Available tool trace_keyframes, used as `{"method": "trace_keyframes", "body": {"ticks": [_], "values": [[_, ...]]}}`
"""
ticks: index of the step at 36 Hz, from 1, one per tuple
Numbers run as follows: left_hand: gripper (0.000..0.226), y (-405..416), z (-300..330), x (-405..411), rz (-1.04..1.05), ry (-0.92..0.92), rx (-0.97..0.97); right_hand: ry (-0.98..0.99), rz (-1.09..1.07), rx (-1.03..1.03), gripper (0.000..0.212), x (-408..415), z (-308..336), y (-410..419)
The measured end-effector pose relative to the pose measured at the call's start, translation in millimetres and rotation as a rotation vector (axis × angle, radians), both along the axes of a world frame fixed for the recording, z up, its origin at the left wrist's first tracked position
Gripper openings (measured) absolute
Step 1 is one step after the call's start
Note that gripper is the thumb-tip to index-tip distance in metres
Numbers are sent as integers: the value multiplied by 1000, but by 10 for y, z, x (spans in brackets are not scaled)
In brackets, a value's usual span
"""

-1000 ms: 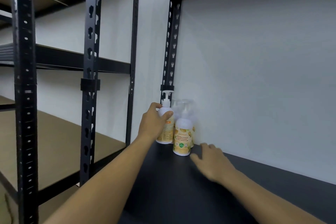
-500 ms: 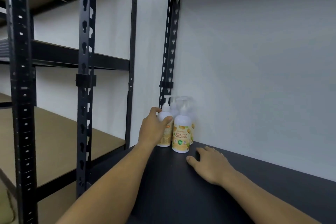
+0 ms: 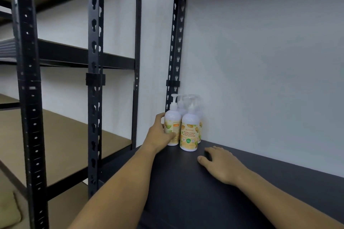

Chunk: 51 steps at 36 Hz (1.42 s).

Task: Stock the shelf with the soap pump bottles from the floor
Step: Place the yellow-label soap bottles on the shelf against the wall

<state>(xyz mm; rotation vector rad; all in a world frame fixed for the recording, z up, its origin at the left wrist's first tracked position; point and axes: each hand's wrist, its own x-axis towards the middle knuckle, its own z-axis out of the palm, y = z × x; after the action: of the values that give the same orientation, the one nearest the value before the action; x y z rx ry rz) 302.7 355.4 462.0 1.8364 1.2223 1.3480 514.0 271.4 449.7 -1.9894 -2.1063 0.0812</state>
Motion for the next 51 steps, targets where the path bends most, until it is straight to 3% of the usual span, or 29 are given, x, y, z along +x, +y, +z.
{"method": "trace_keyframes", "body": {"ticks": [5, 12, 28, 51], "values": [[67, 21, -4, 26, 47, -2, 21, 9, 3, 17, 61, 3, 5, 2], [82, 11, -8, 13, 12, -24, 4, 41, 1, 26, 57, 26, -20, 35], [76, 82, -76, -8, 52, 57, 0, 79, -27, 64, 58, 32, -59, 81], [76, 73, -56, -22, 59, 115, 16, 77, -27, 76, 37, 33, -75, 120]]}}
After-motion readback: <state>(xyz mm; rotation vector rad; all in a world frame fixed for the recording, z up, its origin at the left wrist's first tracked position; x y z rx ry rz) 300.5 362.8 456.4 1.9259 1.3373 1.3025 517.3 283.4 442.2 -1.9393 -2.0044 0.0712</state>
